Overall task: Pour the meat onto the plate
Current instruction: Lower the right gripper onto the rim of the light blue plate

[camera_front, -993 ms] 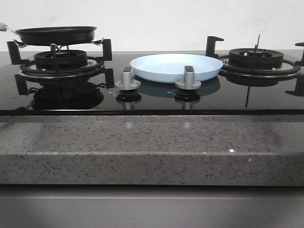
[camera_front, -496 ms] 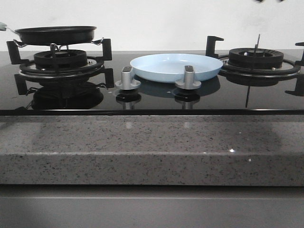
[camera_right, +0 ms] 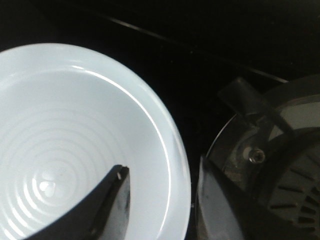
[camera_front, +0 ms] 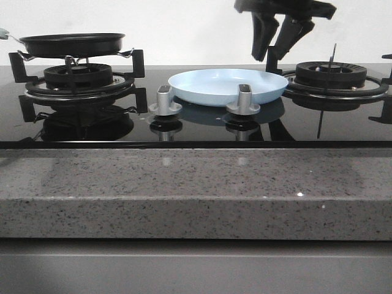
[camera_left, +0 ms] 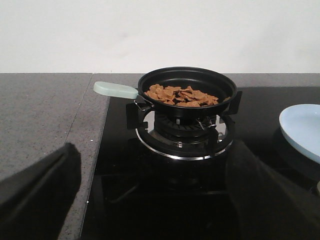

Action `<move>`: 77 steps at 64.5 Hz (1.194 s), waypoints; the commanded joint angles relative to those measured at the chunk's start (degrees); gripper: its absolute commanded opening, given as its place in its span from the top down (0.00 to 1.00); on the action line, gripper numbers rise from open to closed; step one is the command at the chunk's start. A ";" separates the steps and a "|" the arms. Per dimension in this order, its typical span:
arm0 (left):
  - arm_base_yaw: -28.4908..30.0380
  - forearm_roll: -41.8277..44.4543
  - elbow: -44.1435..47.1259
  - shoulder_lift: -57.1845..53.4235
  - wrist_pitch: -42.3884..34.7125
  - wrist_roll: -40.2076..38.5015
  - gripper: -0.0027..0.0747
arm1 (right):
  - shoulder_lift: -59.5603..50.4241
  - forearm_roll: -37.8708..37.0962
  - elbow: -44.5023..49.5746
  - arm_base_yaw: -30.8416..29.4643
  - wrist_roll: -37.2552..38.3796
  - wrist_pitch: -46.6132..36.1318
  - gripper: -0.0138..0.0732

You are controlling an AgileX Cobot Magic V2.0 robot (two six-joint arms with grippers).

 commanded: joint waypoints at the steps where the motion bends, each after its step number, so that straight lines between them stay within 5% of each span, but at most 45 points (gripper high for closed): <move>1: -0.38 -0.45 -2.17 0.39 -5.24 -0.55 0.21 | -3.24 -1.20 -2.19 -0.07 -0.55 2.68 0.45; 69: -0.38 -0.45 -2.17 0.39 -5.24 -0.55 0.21 | -2.19 -2.14 2.46 -0.14 -0.55 5.21 0.45; 77: -0.38 -0.45 -2.17 0.39 -5.24 -0.55 0.21 | -2.19 -2.14 2.46 -0.14 -0.55 5.32 0.51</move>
